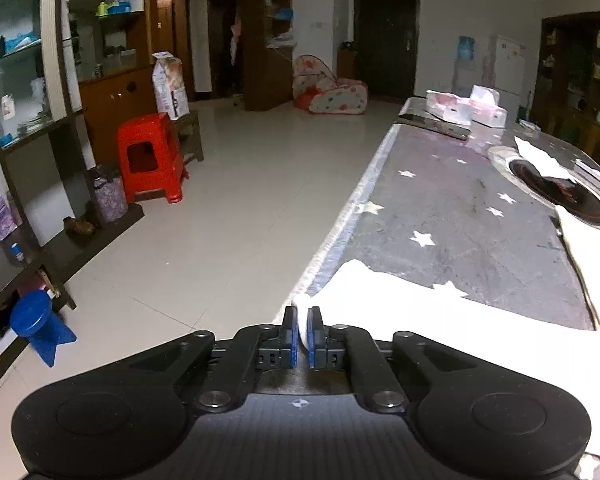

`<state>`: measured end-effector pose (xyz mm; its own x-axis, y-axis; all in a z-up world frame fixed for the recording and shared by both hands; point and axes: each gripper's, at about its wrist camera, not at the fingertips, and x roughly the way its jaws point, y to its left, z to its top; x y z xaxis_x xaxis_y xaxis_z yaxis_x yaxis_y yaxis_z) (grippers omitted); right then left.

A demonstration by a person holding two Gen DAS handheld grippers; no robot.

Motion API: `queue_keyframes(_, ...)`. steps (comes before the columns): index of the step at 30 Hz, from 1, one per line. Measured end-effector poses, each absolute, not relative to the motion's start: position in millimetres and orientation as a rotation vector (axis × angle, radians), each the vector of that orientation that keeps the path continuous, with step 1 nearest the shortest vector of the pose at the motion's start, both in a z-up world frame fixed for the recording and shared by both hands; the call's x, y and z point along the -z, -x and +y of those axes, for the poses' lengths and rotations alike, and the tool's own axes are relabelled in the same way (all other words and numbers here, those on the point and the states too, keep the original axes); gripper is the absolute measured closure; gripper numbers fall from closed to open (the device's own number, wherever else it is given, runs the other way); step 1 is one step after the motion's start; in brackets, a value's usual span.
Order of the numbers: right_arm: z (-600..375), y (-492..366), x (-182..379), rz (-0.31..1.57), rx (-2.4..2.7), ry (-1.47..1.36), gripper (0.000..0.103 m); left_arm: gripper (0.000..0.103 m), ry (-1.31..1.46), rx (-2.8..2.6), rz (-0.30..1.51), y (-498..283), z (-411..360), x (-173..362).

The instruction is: Fold clothes

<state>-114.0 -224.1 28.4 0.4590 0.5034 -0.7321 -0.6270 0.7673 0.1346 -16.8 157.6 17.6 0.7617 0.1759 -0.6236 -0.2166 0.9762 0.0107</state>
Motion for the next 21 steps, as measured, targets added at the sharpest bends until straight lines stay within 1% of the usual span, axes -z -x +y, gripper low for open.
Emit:
queue_keyframes(2, -233.1, 119.0, -36.2, 0.818, -0.683, 0.108, 0.062, 0.089, 0.056, -0.208, 0.667, 17.0, 154.9, -23.7)
queue_keyframes(6, -267.1, 129.7, -43.2, 0.795, -0.577, 0.039, 0.062, 0.089, 0.044, -0.198, 0.641, 17.1, 144.4, -39.7)
queue_keyframes(9, -296.4, 137.9, -47.1, 0.780, -0.478, -0.008, 0.062, 0.089, 0.058, -0.115, 0.630, 17.4, 121.9, -51.9)
queue_keyframes(13, -330.7, 137.7, -32.0, 0.808, -0.339, -0.082, 0.062, 0.089, 0.061, 0.067, 0.621, 16.4, 70.3, -61.1)
queue_keyframes(16, -338.3, 140.0, -20.7, 0.829, -0.311, -0.097, 0.062, 0.089, 0.068, 0.210, 0.636, 10.3, 28.7, -61.0)
queue_keyframes(21, -346.0, 149.1, -20.2, 0.813, -0.297, -0.115, 0.062, 0.089, 0.000, 0.387, 0.684, 0.4, -36.2, -43.6)
